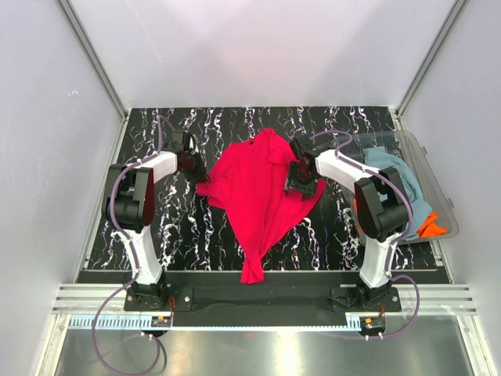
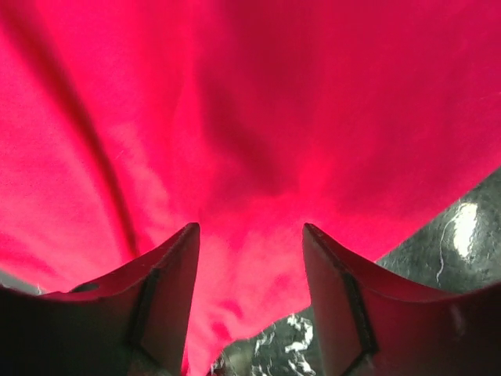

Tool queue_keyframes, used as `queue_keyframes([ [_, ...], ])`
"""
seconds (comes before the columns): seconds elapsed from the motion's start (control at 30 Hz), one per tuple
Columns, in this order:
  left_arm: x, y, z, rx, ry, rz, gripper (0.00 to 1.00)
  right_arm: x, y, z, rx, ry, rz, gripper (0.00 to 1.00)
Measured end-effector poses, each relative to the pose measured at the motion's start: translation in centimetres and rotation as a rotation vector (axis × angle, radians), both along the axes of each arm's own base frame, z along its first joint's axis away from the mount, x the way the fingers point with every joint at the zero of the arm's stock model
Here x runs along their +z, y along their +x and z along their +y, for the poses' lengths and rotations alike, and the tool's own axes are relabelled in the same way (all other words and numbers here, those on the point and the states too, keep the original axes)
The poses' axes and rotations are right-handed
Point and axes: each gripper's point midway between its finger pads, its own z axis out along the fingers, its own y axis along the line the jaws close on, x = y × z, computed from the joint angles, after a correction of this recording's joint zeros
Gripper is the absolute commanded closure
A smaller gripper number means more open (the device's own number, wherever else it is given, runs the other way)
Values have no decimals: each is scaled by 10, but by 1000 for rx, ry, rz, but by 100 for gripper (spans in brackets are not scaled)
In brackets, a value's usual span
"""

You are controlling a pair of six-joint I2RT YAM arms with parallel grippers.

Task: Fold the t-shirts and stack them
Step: Flatten the tshirt out

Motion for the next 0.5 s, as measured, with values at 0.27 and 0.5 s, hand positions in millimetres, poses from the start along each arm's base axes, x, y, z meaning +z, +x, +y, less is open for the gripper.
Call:
queue_keyframes([
  [0.27,73,-20,40,87,36,-146,100,-21,15,-12,-66,-89,-16,83],
  [0.5,194,-45,68,144,104,-463,100,-7,26,-26,-50,-165,-98,100],
])
